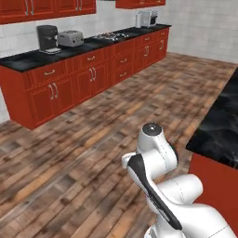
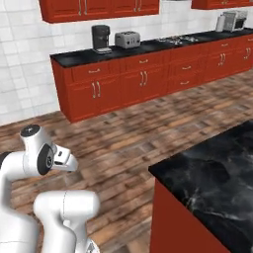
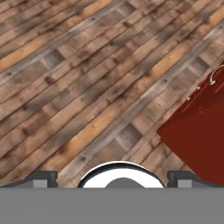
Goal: Take the chicken drumsticks from the pan and place one on each plate on the dining counter.
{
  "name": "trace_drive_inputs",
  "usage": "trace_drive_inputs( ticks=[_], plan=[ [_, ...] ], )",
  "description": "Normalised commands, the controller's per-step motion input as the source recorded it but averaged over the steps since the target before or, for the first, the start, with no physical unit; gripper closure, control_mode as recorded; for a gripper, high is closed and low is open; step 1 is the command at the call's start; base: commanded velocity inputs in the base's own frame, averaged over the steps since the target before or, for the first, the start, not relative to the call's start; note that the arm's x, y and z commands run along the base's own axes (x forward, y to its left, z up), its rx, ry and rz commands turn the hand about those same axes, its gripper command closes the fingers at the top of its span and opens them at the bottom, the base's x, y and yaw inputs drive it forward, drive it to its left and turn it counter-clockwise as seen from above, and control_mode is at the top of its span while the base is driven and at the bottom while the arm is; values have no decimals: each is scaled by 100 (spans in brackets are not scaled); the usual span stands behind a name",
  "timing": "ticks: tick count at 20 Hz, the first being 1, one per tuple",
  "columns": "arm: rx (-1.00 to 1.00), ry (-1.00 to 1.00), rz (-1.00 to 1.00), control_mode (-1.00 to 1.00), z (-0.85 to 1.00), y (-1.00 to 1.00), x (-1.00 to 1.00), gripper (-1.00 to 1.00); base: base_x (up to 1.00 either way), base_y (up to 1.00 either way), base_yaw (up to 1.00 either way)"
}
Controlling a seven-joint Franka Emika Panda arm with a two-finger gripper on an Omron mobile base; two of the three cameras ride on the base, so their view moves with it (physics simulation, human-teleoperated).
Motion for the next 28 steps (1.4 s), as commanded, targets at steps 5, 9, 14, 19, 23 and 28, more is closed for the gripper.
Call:
trace_drive_inputs(
  ticks=[5, 9, 14, 19, 23, 28],
  plan=[
    [0, 0, 0, 100, 0, 0, 0, -100, 97, 52, -45],
    [0, 0, 0, 100, 0, 0, 0, -100, 95, 52, -48],
    [0, 0, 0, 100, 0, 0, 0, -100, 92, 51, -43],
    [0, 0, 0, 100, 0, 0, 0, -100, 99, 40, -19],
    [0, 0, 0, 100, 0, 0, 0, -100, 100, 6, 0],
    [0, 0, 0, 100, 0, 0, 0, -100, 100, 0, 0]
  ],
)
